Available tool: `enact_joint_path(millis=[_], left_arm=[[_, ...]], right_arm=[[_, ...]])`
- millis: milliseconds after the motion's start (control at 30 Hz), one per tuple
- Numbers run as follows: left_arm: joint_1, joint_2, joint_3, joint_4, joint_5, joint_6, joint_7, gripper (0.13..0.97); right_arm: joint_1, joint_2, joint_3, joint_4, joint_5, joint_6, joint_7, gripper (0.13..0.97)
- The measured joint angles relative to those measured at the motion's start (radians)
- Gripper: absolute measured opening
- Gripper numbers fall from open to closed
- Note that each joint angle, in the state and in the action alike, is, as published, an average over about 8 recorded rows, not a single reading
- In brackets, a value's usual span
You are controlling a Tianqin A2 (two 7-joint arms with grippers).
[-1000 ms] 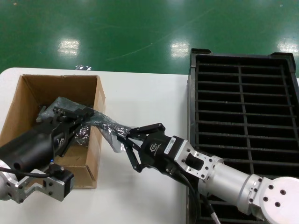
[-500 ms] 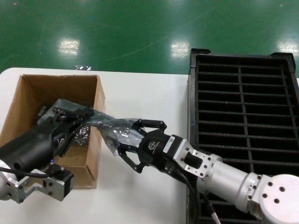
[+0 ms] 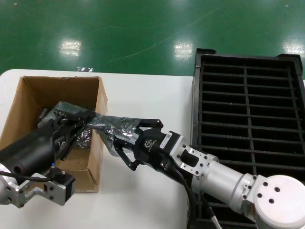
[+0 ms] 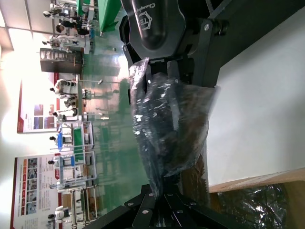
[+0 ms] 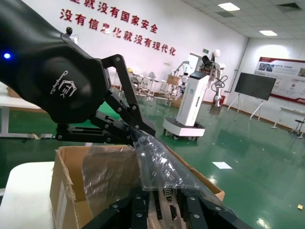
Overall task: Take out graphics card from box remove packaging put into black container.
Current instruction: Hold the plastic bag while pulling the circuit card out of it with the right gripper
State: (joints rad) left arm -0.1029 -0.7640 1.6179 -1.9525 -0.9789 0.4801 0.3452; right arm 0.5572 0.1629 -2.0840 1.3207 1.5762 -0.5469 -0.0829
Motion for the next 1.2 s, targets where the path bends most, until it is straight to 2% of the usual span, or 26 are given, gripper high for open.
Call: enact_joint_path(millis=[267, 900, 1200], left_arm=[[0.000, 0.000, 0.000, 0.000, 0.000, 0.000, 0.000, 0.139], [0.000, 0.000, 0.000, 0.000, 0.000, 0.000, 0.000, 0.139], [0.000, 0.000, 0.000, 0.000, 0.000, 0.000, 0.000, 0.139]], right_arm=[[-0.003, 0.003, -0.001, 0.009, -0.003, 0.006, 0.020, 0.208], [-0.061, 0.099, 0.001, 0.205, -0.036, -0.004, 0.131, 0.188], [-0.051, 0.084, -0.021, 0.191, -0.045, -0.014, 0.117, 0.188]])
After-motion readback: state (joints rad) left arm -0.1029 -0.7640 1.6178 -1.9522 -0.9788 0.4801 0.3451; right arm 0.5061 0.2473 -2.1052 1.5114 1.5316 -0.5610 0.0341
